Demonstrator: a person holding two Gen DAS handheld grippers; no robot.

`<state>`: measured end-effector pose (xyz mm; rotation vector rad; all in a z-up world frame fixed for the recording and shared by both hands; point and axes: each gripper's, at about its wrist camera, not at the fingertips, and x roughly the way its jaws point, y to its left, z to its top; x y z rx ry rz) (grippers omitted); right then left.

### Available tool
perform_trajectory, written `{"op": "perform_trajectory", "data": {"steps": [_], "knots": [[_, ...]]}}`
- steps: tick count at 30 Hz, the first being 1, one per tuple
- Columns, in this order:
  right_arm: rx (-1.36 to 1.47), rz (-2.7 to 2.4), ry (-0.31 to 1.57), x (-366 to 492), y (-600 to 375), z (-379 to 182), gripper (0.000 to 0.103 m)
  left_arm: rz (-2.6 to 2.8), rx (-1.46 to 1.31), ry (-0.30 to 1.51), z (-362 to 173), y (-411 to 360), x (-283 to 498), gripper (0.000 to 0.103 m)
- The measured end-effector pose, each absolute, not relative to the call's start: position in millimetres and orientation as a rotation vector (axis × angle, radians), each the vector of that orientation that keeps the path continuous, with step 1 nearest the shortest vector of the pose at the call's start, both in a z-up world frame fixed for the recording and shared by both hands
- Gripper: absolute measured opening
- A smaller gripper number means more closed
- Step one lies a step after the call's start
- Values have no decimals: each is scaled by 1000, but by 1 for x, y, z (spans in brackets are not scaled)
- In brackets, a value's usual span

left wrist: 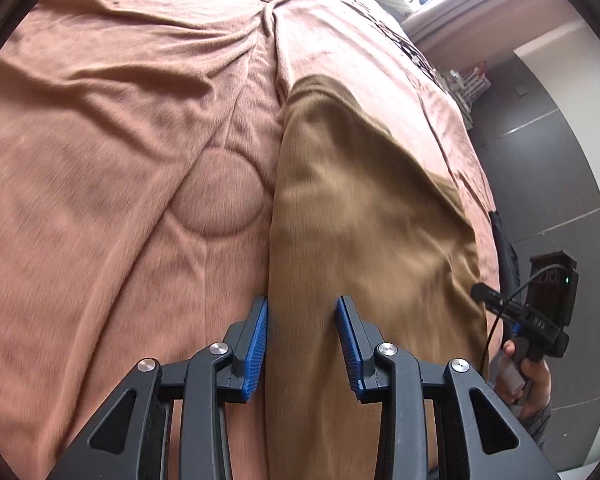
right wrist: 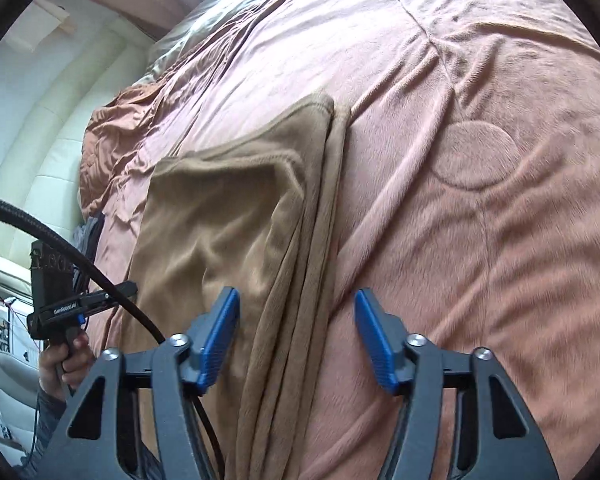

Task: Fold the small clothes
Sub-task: 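Open both tools and move them to the end of the folded shirt, then close both tools on the end of the folded tan shirt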

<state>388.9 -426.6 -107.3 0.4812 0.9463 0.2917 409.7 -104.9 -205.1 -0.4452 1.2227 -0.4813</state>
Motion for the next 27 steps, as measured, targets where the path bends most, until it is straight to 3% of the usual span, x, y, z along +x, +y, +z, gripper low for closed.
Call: {"op": "perform_trajectory", "data": {"steps": [3, 27], "knots": [[493, 311, 940, 399, -427, -110, 51, -478, -450, 1227, -205, -108, 426, 35], [564, 404, 911, 449, -451, -131, 50, -515, -531, 1241, -214, -115, 530, 28]]}}
